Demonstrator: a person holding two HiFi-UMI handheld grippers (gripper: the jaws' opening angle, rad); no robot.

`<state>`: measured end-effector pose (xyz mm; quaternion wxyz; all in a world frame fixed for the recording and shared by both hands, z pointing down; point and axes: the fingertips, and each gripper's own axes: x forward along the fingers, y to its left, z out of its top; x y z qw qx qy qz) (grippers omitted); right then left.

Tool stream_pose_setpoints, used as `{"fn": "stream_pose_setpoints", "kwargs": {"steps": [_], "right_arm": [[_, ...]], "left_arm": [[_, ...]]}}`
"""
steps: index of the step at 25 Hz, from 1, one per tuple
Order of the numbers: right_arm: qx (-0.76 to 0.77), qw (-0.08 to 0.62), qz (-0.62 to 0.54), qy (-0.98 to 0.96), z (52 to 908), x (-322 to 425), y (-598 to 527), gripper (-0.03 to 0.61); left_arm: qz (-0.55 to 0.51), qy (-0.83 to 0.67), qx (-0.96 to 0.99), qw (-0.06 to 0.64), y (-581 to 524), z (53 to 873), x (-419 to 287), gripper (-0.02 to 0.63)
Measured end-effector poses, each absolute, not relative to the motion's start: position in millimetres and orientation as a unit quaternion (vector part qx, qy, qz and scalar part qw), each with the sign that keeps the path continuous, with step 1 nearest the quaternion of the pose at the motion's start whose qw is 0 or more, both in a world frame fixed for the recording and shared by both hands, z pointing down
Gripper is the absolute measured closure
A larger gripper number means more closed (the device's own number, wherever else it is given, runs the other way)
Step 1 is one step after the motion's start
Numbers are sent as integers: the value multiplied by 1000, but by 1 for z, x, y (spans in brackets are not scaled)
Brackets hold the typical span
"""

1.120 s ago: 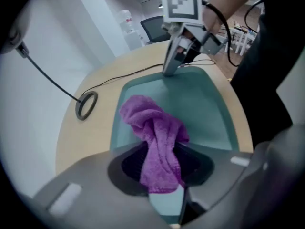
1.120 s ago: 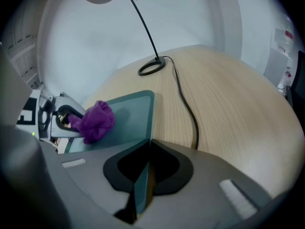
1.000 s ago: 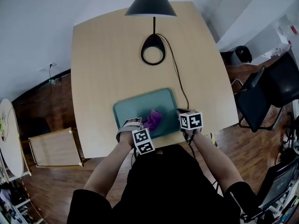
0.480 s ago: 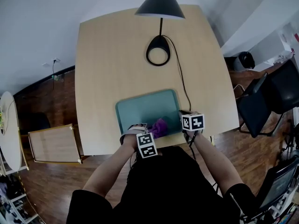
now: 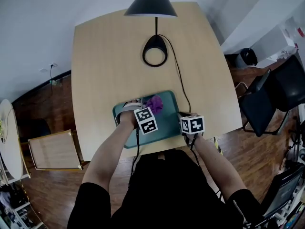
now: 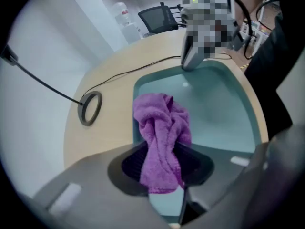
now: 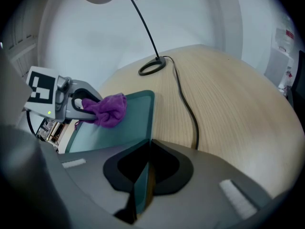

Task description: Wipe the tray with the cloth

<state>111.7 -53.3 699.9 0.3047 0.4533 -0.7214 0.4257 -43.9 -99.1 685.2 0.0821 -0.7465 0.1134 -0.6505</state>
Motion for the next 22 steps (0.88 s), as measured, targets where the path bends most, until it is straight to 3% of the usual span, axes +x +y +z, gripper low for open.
{"fn": "stream_pose_setpoints", "kwargs": {"steps": [15,22], "right_arm": [[477,289,449,-698,698,116,-53,560],[477,286,453,-697,700,117,-53,560]], "left_arm": [[-662,153,-722,130,-163,680,-26,457],[-644,130,-744,119,-116,680,-7,457]]}}
